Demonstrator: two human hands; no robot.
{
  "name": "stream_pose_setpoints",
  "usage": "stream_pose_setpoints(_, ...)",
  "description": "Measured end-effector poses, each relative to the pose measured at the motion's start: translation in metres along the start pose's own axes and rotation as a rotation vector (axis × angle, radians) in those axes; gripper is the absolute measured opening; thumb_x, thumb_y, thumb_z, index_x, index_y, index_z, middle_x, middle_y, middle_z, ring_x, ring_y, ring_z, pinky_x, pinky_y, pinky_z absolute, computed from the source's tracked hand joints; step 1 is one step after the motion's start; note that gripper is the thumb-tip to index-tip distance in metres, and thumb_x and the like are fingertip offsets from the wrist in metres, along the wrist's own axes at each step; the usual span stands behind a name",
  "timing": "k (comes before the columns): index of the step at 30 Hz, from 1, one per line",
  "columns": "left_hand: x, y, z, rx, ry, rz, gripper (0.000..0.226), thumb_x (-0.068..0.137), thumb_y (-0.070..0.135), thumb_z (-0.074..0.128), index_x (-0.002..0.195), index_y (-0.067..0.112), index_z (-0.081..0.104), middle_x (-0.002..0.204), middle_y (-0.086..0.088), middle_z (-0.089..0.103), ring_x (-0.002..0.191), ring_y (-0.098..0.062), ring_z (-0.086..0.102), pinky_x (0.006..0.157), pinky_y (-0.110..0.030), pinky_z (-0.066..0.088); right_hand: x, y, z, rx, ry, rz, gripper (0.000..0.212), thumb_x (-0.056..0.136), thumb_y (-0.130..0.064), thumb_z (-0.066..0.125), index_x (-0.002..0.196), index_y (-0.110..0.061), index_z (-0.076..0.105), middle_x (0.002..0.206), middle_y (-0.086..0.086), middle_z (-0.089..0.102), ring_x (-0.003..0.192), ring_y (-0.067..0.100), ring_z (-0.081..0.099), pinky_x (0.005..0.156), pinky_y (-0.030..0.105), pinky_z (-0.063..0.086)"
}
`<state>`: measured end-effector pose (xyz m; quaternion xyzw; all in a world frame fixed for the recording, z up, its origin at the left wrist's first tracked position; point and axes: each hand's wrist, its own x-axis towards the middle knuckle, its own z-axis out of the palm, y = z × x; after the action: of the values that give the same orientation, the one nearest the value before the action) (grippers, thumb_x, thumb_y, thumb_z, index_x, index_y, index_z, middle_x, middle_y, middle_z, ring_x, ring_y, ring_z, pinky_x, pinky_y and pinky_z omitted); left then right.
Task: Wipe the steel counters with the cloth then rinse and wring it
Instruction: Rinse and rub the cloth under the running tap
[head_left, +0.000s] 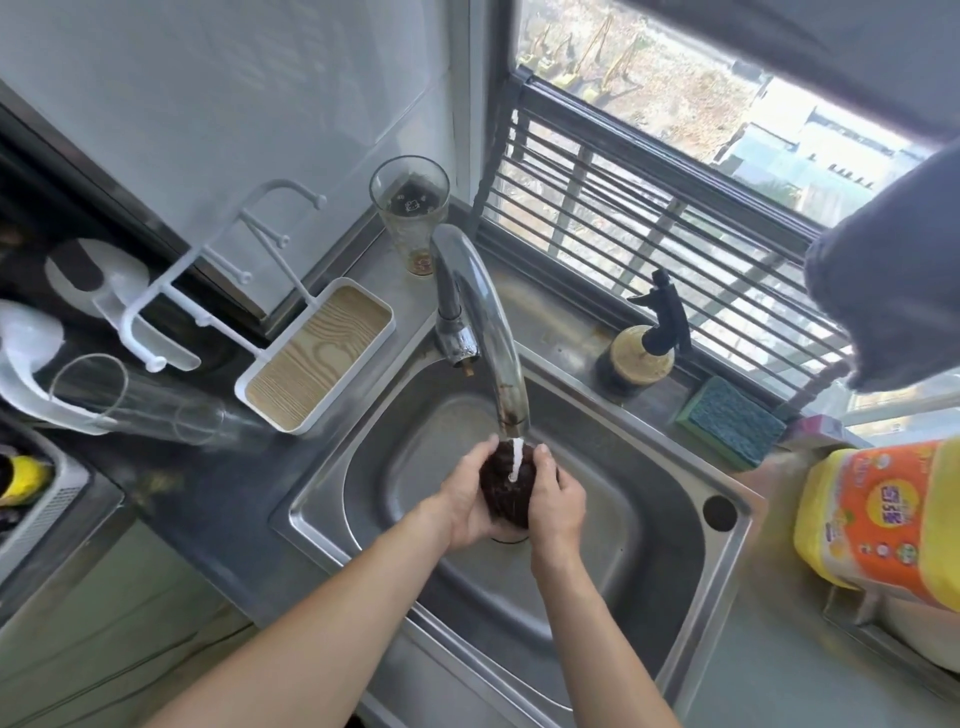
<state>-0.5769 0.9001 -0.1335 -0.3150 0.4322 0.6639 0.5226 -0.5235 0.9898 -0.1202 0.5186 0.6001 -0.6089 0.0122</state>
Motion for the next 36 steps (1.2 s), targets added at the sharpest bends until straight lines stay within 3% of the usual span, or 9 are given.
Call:
stream_pose_setpoints(5,0.011,0.000,0.005,-0.058,0.152,0.213,0.065,0.074,0.044,0.078,0.124,0.006,0.062,0.111,-0.017,0.068,0.095,-0.031,0.065,0.078,-0.045,0.054,0.006,0.000,-0.004,-0.001,0.001,0.090,0.036,0.080,-0.045,0.047,0.080,-0.014,0.066,0.083,-0.001,0.070,0.085,0.021,0.063,0.083,0.041,0.056)
stream_pose_setpoints(8,0.012,-0.001,0.006,-0.110,0.211,0.328,0.038,0.084,0.024,0.077,0.116,0.012,0.061,0.108,-0.018,0.068,0.094,-0.032,0.064,0.077,-0.040,0.053,0.011,-0.001,-0.004,0.116,-0.087,0.288,0.044,0.072,-0.051,0.046,0.098,-0.019,0.060,0.108,0.015,0.071,0.097,0.028,0.066,0.093,0.051,0.056)
stream_pose_setpoints(12,0.012,-0.004,0.001,0.011,0.303,0.356,0.052,0.065,0.030,0.082,0.114,0.019,0.066,0.113,-0.011,0.073,0.097,-0.028,0.069,0.084,-0.040,0.056,0.016,-0.003,0.000,0.216,-0.175,0.362,0.026,0.094,-0.036,0.061,0.099,-0.013,0.070,0.099,0.018,0.077,0.090,0.031,0.072,0.087,0.048,0.057)
stream_pose_setpoints(15,0.005,-0.001,0.000,0.183,0.363,0.275,0.019,0.083,0.035,0.062,0.091,0.021,0.071,0.097,-0.008,0.077,0.086,-0.022,0.069,0.076,-0.034,0.053,0.016,0.004,0.008,0.113,-0.061,0.182,0.027,0.087,-0.011,0.071,0.113,-0.012,0.065,0.110,0.016,0.073,0.094,0.026,0.070,0.082,0.036,0.058)
stream_pose_setpoints(19,-0.003,0.003,-0.005,0.153,0.216,-0.017,0.049,0.096,0.055,0.050,0.085,0.016,0.077,0.089,-0.011,0.078,0.088,-0.033,0.073,0.074,-0.048,0.060,0.015,0.007,0.009,0.188,-0.110,-0.004,0.048,0.081,0.002,0.058,0.125,-0.016,0.058,0.113,0.005,0.073,0.107,0.026,0.070,0.098,0.041,0.056)
stream_pose_setpoints(22,0.003,0.001,-0.008,0.106,0.206,0.013,0.030,0.095,0.036,0.064,0.112,0.012,0.071,0.115,-0.020,0.072,0.102,-0.036,0.070,0.065,-0.046,0.061,0.013,0.004,0.008,0.248,-0.148,-0.039,0.053,0.067,-0.003,0.047,0.115,-0.014,0.067,0.110,0.011,0.075,0.103,0.025,0.070,0.094,0.038,0.056)
stream_pose_setpoints(25,0.011,-0.003,-0.005,0.128,0.320,0.163,0.021,0.092,0.014,0.062,0.112,0.020,0.067,0.118,-0.018,0.070,0.094,-0.031,0.068,0.064,-0.038,0.058,0.014,0.003,0.008,0.169,-0.102,0.041,0.029,0.087,-0.019,0.051,0.110,-0.017,0.068,0.105,0.008,0.074,0.102,0.029,0.069,0.089,0.039,0.056)
stream_pose_setpoints(29,0.012,-0.005,0.003,0.512,0.487,0.292,0.030,0.100,0.034,0.045,0.120,0.019,0.062,0.121,-0.010,0.069,0.106,-0.029,0.063,0.089,-0.035,0.050,0.018,0.012,0.015,-0.177,-0.129,0.061,0.036,0.090,-0.063,0.055,0.095,-0.028,0.062,0.099,-0.003,0.070,0.103,0.023,0.066,0.097,0.040,0.051)
stream_pose_setpoints(36,0.015,-0.013,0.005,0.602,0.492,0.316,0.049,0.103,0.052,0.033,0.108,0.019,0.069,0.111,-0.009,0.073,0.107,-0.031,0.065,0.099,-0.044,0.050,0.011,0.011,0.020,-0.301,-0.026,-0.089,0.033,0.093,-0.050,0.064,0.090,-0.018,0.062,0.080,-0.005,0.064,0.083,0.020,0.058,0.077,0.030,0.041)
